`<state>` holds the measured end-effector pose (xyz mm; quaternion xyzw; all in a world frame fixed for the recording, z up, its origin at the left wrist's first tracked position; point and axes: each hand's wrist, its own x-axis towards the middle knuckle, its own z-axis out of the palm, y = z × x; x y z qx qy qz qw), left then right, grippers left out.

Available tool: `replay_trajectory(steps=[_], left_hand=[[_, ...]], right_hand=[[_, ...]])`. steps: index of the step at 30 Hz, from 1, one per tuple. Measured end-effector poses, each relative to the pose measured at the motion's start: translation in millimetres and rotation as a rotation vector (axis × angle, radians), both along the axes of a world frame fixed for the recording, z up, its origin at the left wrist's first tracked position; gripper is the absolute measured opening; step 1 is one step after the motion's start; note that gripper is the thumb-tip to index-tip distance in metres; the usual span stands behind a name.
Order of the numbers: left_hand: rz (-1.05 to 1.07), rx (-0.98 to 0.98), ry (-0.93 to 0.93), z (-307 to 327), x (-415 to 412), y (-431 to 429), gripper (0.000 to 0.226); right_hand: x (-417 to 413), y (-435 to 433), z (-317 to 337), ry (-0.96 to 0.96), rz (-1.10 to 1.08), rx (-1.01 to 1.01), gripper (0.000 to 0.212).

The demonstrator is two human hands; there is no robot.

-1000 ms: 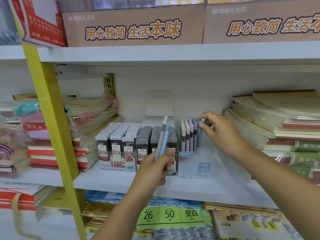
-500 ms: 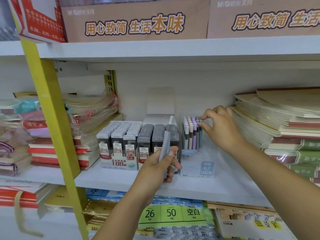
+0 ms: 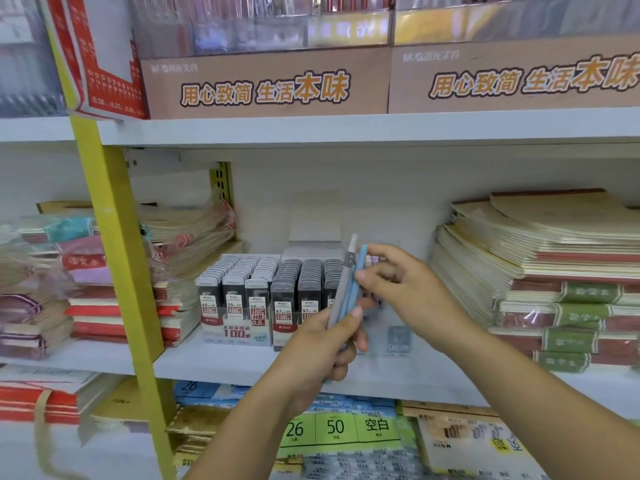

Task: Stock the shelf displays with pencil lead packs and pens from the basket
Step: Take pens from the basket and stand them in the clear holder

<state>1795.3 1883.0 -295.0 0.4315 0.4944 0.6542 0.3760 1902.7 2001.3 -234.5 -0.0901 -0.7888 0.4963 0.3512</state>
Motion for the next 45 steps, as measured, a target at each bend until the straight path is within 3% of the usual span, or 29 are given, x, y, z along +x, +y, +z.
replay_trajectory(steps=[7,12,14,17,19,21,23,25,29,31,35,39,45], left_hand=[[0.051,-0.03,-0.106,-5,-4,-4,0.027],[0.082,0.036,-0.156,-10,-5,0,0.019],[0.154,0.093,-0.168,-10,-9,1,0.014],[0.286,0.126,-0.104,-5,-16,0,0.015],[0.305,0.125,-0.023,-2,-18,0,0.012],[0.287,0.116,0.039,2,-18,1,0.013],[0.268,0.106,0.073,5,-16,1,0.021],[0.239,0.116,0.076,5,-14,0,0.013],[0.238,0.092,0.069,-4,-16,-1,0.021],[0.239,0.068,0.074,-8,-16,0,0.024],[0.22,0.02,0.103,-15,-15,5,0.024],[0.234,-0.01,0.124,-19,-14,8,0.024],[0.235,-0.033,0.132,-22,-16,9,0.024]], right_hand=[[12,12,4,0.084,-0.034,-0.227,0.013],[18,18,5,0.078,-0.045,-0.217,0.018],[25,23,7,-0.032,-0.031,-0.146,0.02],[35,26,10,-0.362,0.028,0.119,0.022],[32,20,10,-0.434,0.037,0.235,0.018],[24,10,9,-0.405,0.021,0.302,0.019],[17,6,5,-0.407,0.021,0.387,0.029],[17,8,4,-0.399,0.029,0.412,0.044],[27,34,19,-0.016,-0.124,0.17,0.069],[26,46,26,0.084,-0.266,0.241,0.066],[13,57,19,0.101,-0.433,0.457,0.048],[0,68,3,0.033,-0.44,0.526,0.027],[-8,84,-12,-0.13,-0.407,0.633,0.026]])
